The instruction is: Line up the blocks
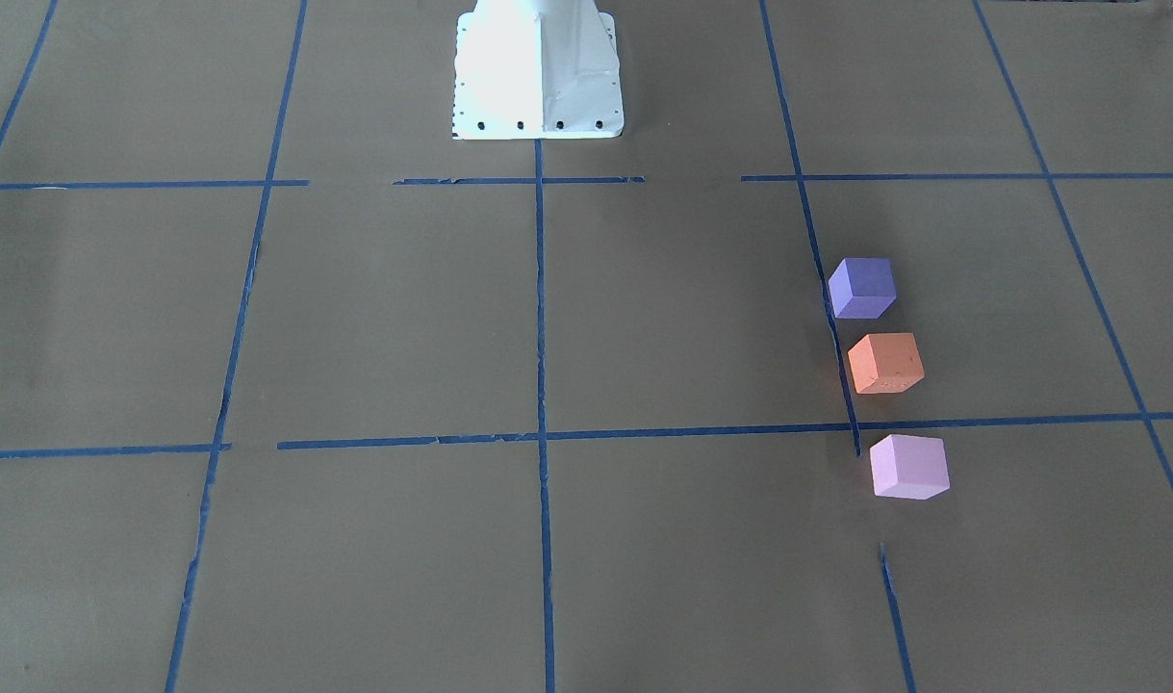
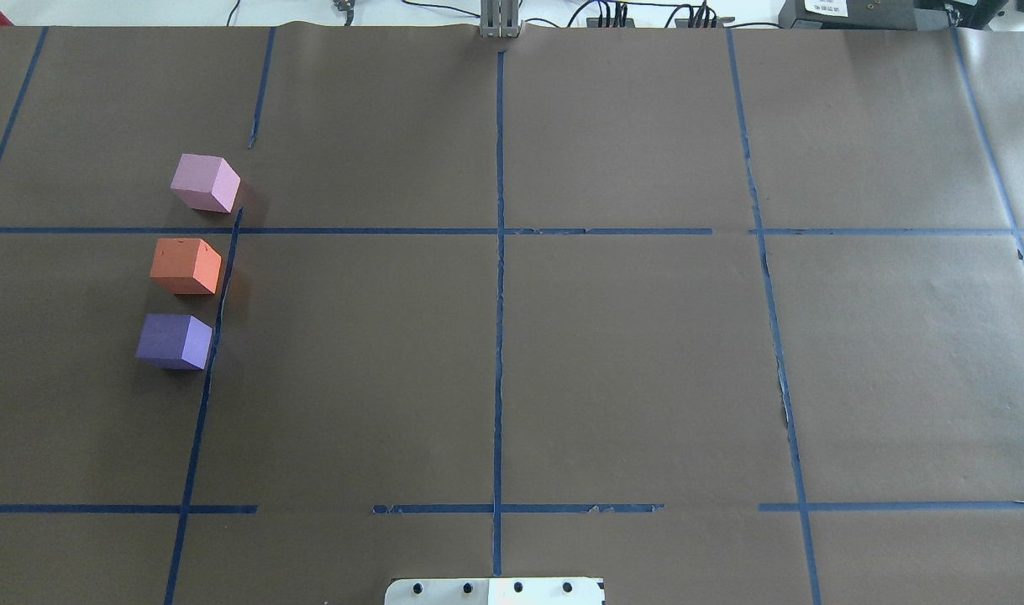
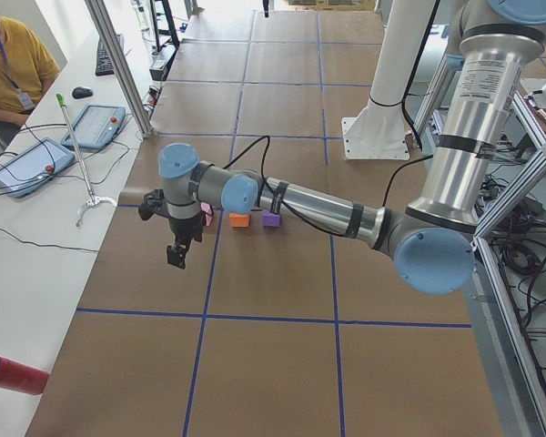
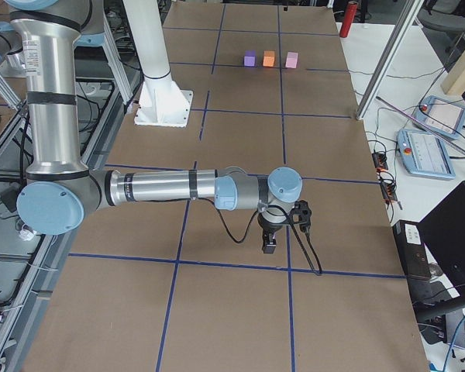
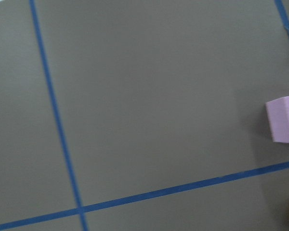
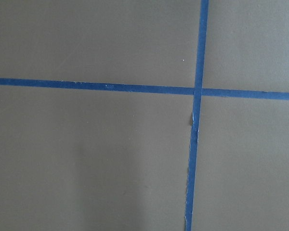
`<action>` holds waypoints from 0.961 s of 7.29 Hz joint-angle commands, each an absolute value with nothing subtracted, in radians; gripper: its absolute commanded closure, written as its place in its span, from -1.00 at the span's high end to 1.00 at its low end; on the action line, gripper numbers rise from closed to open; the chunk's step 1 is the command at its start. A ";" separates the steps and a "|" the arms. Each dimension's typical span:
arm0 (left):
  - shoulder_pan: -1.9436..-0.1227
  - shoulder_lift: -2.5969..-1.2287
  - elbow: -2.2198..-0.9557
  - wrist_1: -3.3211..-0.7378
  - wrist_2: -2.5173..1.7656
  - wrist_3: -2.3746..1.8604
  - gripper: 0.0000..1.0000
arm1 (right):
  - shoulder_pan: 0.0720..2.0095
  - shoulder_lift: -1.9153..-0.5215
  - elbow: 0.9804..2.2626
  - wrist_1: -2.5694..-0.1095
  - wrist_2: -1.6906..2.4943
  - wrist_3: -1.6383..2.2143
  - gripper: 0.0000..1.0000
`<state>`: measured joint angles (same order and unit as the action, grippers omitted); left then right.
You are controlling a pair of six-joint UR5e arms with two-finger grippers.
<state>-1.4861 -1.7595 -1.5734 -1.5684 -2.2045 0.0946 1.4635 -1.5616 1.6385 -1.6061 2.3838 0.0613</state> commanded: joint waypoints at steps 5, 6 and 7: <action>-1.569 -1.641 -1.549 -1.555 -2.306 0.168 1.00 | 1.463 -1.562 1.638 -1.606 2.384 0.061 1.00; -1.569 -1.643 -1.554 -1.563 -2.303 0.176 1.00 | 1.463 -1.562 1.638 -1.606 2.384 0.061 1.00; -1.568 -1.635 -1.557 -1.563 -2.292 0.173 1.00 | 1.463 -1.562 1.638 -1.606 2.384 0.061 1.00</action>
<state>-1.5690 -1.6405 -1.5532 -1.5607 -2.3006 0.1809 1.4634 -1.5616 1.6383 -1.6061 2.3838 0.0614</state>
